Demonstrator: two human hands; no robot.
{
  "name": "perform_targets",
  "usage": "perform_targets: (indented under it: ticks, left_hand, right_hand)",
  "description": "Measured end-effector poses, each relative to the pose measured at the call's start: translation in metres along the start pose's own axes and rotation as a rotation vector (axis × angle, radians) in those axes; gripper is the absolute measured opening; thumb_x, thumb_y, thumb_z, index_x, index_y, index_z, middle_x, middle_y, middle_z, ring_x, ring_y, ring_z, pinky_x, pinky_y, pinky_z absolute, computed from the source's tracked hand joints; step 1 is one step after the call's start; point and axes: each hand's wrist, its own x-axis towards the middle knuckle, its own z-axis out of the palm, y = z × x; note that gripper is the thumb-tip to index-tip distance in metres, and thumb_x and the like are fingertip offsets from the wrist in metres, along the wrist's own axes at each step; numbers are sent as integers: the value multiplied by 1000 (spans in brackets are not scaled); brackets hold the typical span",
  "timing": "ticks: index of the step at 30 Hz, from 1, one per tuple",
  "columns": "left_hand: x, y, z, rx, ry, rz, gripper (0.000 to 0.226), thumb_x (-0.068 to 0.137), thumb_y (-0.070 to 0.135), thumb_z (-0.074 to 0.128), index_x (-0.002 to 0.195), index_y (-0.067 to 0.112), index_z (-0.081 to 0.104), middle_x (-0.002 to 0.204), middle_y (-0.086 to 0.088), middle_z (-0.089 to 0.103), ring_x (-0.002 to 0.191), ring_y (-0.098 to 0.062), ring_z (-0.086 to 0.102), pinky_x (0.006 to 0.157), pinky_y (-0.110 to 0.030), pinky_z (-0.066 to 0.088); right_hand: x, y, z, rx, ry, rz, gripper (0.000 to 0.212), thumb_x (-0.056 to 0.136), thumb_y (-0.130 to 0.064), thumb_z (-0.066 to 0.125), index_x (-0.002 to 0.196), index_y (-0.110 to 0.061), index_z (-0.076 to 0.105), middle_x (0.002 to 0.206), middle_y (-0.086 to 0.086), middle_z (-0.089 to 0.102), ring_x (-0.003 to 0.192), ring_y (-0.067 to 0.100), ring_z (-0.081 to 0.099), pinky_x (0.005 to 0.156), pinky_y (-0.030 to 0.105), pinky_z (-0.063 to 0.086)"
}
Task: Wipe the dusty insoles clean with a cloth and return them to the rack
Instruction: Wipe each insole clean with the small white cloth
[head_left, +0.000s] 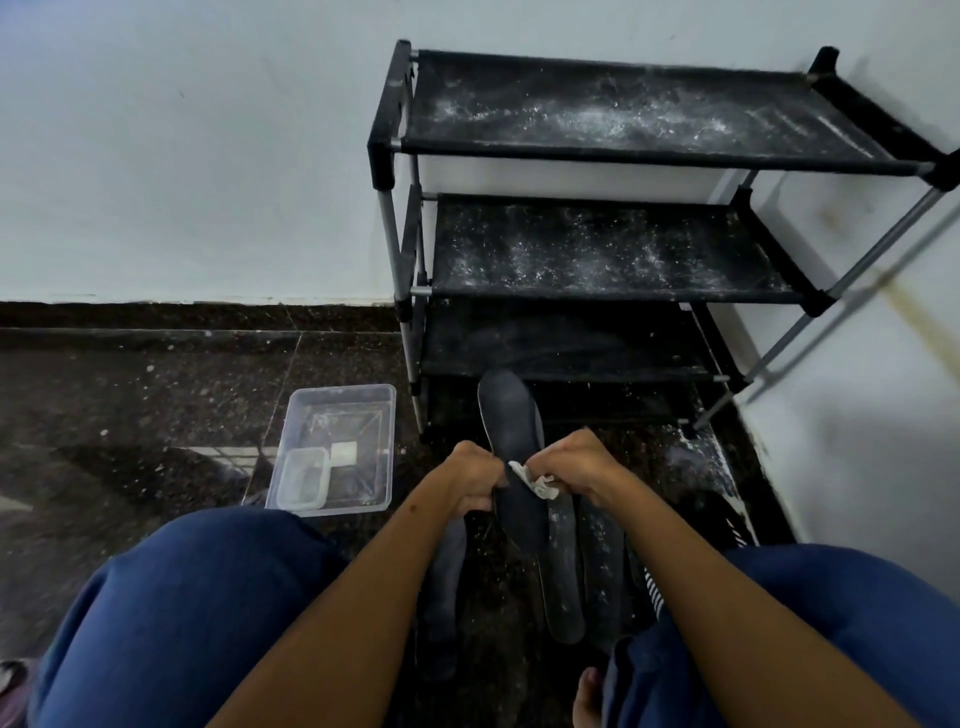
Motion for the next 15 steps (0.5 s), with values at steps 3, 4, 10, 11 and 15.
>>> perform_targets:
  ticks: [3,4,10,11,15]
  left_hand:
    - [18,-23,12,14,41,-77,49,81,-4,58,128,-6,47,114,-20,62,83,-19,63,47,-23,50]
    - [21,-30,15,19,41,-93,47,82,-4,58,127,-8,47,107,-16,63,79,-19,62,49,-23,50]
    - [55,-77,28,90,119,-221,38,78,6,65,109,-7,48,98,-18,61,82,-28,64,66,-35,58]
    - [59,-83,30,115,137,-236,39,76,10,68,104,-4,44,105,-19,62,91,-30,65,72,-39,58]
    - [78,-110,37,224,173,-271,46,75,16,67,114,-3,53,111,-18,63,100,-30,64,82,-42,57]
  right_hand:
    - [11,17,12,-99,5,71,25,61,-12,75,79,5,72,70,11,66,64,19,61,60,31,49]
    - [13,20,16,-131,7,87,19,62,-13,74,74,2,70,70,10,65,63,18,61,58,30,49]
    - [36,53,44,-293,-9,201,23,74,-23,69,86,-8,56,86,5,62,76,18,60,58,24,45]
    - [40,59,50,-315,-7,234,30,74,-25,70,95,-7,60,95,6,65,84,19,63,64,25,47]
    - [50,90,68,-271,-12,323,56,78,-25,70,125,-5,49,119,11,61,104,23,61,80,27,50]
